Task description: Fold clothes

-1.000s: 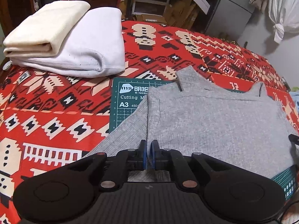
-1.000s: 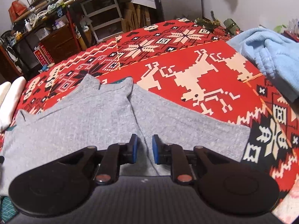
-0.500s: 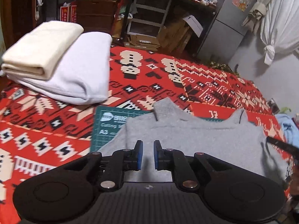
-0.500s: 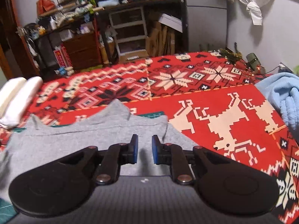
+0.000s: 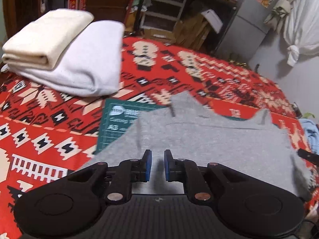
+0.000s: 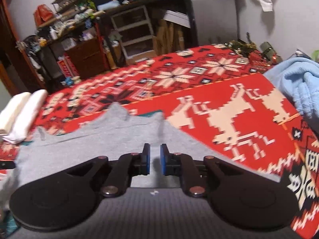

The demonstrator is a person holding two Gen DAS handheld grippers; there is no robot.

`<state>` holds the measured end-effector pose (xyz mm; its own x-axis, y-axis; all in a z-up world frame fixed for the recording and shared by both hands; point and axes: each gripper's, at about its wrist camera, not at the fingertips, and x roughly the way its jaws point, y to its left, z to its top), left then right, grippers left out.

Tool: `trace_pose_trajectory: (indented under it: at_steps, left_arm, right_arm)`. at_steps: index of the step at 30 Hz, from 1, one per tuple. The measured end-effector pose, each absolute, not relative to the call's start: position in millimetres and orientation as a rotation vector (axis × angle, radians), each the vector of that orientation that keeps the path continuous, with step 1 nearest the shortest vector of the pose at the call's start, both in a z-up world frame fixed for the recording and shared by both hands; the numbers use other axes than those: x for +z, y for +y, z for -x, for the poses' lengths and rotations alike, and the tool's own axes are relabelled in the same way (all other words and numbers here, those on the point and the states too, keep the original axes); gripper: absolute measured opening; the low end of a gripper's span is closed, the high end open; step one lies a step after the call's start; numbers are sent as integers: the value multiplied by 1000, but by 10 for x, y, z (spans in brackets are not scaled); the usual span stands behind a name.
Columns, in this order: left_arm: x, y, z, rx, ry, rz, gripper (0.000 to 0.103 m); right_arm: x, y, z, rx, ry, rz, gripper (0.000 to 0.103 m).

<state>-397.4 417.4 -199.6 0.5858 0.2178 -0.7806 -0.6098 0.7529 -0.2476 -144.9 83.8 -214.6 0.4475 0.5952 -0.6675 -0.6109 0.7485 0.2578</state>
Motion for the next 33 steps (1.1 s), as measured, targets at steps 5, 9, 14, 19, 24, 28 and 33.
trace_pose_trajectory:
  at_steps: [5,9,14,19,24,28,33]
  left_arm:
    - [-1954,3880,3968,477,798,496,29]
    - [-2123,3797,3983,510,858,450,29]
    - [-2183,3702,4101,536,872,368,36]
    - [-2043,3488,4174,473,828,330,36]
    - [-2143,3155,4067,387,883,233,36]
    - [-2260,3061,4083,397,905,199,37]
    - [-2269,3012,4135,409,895,179,40]
  right_arm:
    - [-2164,1008,1767,772,806,118,14]
    - [-2289,995,1870,759,835,171,19]
    - [-2345,869,2028,752,829,222,25]
    - [-2229,834,2275,795,795,232,28]
    - [-2235,998,2513,863,786,283,28]
    - [-2319,994,2612,864,800,289,27]
    - [-2337,950,2752,858,768,333,28]
